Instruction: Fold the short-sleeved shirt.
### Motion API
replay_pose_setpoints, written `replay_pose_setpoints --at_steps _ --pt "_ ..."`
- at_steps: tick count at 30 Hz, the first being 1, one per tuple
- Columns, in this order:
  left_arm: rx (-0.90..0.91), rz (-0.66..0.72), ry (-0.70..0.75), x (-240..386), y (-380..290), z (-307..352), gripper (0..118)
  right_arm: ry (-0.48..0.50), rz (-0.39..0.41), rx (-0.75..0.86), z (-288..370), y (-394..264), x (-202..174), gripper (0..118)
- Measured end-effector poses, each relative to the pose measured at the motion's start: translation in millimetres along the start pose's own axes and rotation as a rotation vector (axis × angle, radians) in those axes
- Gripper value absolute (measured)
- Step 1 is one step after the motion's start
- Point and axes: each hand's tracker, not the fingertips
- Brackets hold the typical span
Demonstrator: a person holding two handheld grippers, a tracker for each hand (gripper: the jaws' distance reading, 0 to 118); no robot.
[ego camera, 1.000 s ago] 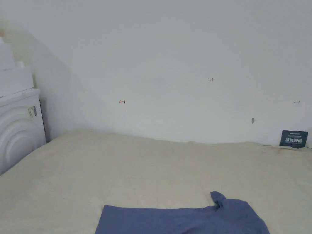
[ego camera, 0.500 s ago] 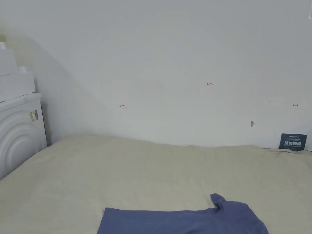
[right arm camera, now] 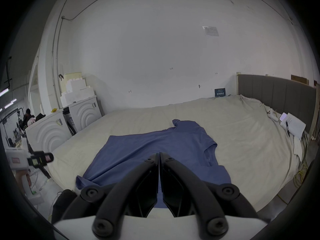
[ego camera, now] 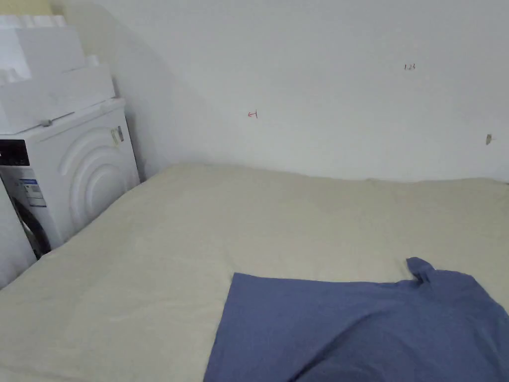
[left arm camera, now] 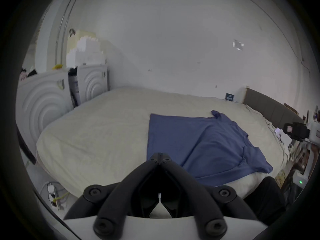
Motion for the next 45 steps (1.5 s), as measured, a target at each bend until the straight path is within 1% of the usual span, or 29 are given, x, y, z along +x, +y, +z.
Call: replay_pose_setpoints --at_steps 1,2,3,4,5,6,7,8,11,14,15,19,21,22,23,24,26,28,29,30,31,32,33,35,36,40,42,43,45 --pt "-0.004 0.029 0.012 -4 -3 -6 0 0.005 -0.006 -0.004 -1 -1 1 1" --pt "-0.044 0.051 -0.016 -7 -6 -12 6 0.009 -0.009 -0.009 -1 -2 1 1" --pt "-0.082 0.074 0.005 -11 -8 -19 14 0.006 -0.009 -0.014 -1 -1 -1 1" --pt "-0.102 0.084 0.026 -12 -11 -27 25 0.005 -0.008 -0.018 -1 -1 0 1" --pt "-0.114 0.083 0.030 -14 -14 -32 45 0.007 -0.008 -0.022 -2 -2 1 1" --pt "-0.153 0.075 0.028 -14 -17 -40 60 0.009 -0.010 -0.026 -2 -3 2 1" --pt "-0.185 0.080 0.034 -14 -19 -47 69 0.009 -0.016 -0.030 -3 -4 3 1" --pt "-0.190 0.085 0.033 -14 -22 -52 73 0.009 -0.023 -0.033 -4 -5 4 1" --pt "-0.251 0.063 0.020 -10 -32 -71 76 0.000 -0.042 -0.043 -7 -8 8 1" --pt "-0.343 0.035 0.028 -7 -39 -92 76 -0.008 -0.046 -0.056 -8 -9 12 1" --pt "-0.339 0.041 0.032 -8 -42 -98 76 -0.014 -0.044 -0.062 -8 -9 12 1" --pt "-0.414 0.020 0.045 -9 -51 -118 75 -0.034 -0.046 -0.078 -9 -12 19 1" --pt "-0.442 0.019 0.063 -9 -54 -125 73 -0.052 -0.043 -0.086 -10 -14 22 1" --pt "-0.437 0.017 0.064 -8 -54 -124 64 -0.060 -0.040 -0.092 -11 -15 23 1" --pt "-0.438 0.014 0.051 -8 -54 -125 34 -0.069 -0.037 -0.096 -11 -15 23 1" --pt "-0.441 0.015 0.046 -7 -54 -127 14 -0.078 -0.033 -0.103 -10 -16 25 1" --pt "-0.469 -0.010 0.034 -4 -55 -130 9 -0.095 -0.029 -0.122 -9 -21 32 1" --pt "-0.469 -0.009 0.030 -4 -56 -131 8 -0.139 -0.015 -0.169 -8 -27 41 3" --pt "-0.467 -0.006 0.031 -6 -55 -130 8 -0.169 -0.002 -0.180 -7 -30 45 12" --pt "-0.468 -0.001 0.027 -7 -56 -130 8 -0.205 0.020 -0.185 -6 -33 50 30" --pt "-0.465 0.004 0.025 -8 -57 -129 8 -0.233 0.035 -0.216 -6 -36 54 57" --pt "-0.464 0.007 0.022 -8 -57 -128 8 -0.273 0.052 -0.246 -8 -39 61 87" --pt "-0.462 0.008 0.022 -8 -57 -128 8 -0.298 0.069 -0.288 -12 -42 68 94" --pt "-0.462 0.003 0.022 -8 -58 -128 8 -0.343 0.094 -0.308 -18 -49 81 93" --pt "-0.461 0.001 0.024 -7 -58 -128 8 -0.349 0.098 -0.374 -26 -51 89 93" --pt "-0.464 -0.004 0.030 -5 -58 -129 8 -0.303 0.057 -0.510 -59 -60 117 93" --pt "-0.462 -0.002 0.032 -6 -59 -129 8 -0.295 0.020 -0.572 -80 -63 130 90" --pt "-0.462 -0.001 0.032 -6 -59 -129 8 -0.290 0.002 -0.606 -88 -66 137 84" --pt "-0.463 0.000 0.031 -7 -59 -130 8 -0.304 0.001 -0.657 -102 -70 145 58"
